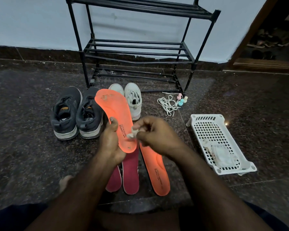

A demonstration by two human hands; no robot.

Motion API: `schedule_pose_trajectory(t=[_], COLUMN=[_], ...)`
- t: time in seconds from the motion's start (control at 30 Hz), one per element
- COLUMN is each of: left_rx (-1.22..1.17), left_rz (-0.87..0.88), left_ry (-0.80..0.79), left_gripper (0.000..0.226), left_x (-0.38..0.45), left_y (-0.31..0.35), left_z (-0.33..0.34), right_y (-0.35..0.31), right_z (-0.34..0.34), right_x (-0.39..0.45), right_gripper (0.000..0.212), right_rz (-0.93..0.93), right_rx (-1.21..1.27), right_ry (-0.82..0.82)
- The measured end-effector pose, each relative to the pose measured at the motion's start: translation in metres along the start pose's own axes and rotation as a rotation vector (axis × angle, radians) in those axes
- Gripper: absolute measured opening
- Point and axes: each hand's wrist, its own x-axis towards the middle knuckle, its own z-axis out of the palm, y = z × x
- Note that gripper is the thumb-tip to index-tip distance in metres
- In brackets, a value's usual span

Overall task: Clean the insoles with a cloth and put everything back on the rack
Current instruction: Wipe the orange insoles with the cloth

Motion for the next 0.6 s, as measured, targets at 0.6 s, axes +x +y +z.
schedule_pose_trajectory(t=[0.6], left_rx=[0.139], left_rz=[-0.052], left_ry=[0.016], left_gripper=[0.048], left_x=[-0.012], left_y=[-0.013], left_z=[-0.004], right_y=[0.096], right_z=[-0.08], right_x=[0.002], right_gripper=[0.015], right_rz=[0.296], right_rx=[-0.364], right_ry=[0.42])
